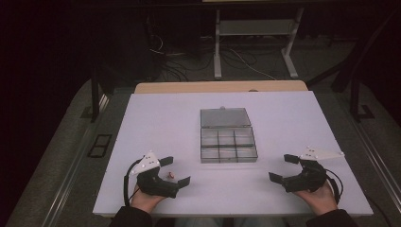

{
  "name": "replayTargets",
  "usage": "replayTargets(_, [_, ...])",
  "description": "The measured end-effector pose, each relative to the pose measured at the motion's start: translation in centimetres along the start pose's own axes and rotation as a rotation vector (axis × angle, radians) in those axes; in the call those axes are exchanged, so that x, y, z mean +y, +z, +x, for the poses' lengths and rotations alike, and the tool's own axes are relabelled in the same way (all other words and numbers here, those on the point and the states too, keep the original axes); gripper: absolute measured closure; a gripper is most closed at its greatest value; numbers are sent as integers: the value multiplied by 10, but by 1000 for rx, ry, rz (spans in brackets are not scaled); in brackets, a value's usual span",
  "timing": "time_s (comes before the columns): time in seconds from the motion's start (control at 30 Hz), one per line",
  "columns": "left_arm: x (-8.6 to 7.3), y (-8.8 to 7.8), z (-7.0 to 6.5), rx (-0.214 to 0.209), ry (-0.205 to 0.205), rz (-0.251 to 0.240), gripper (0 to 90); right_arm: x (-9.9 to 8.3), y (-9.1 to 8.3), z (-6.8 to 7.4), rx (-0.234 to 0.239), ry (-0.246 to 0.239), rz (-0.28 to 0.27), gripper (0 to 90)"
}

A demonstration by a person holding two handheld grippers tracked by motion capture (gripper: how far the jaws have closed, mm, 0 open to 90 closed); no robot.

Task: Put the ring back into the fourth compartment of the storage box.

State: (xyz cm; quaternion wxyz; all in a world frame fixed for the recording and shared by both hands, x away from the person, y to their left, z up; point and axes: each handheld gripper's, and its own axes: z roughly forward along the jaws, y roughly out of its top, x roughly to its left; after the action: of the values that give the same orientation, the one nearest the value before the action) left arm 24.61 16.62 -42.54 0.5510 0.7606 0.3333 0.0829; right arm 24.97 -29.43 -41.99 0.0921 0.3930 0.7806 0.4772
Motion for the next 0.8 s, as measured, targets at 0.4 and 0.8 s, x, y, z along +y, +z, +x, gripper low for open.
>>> replayTargets(0.4, [0, -1, 1, 3, -3, -9, 0, -1, -2, -2, 11, 11, 14, 4])
replayTargets(0.8, [0, -1, -1, 9, 3, 0, 0, -2, -2, -2, 18, 12, 28, 4])
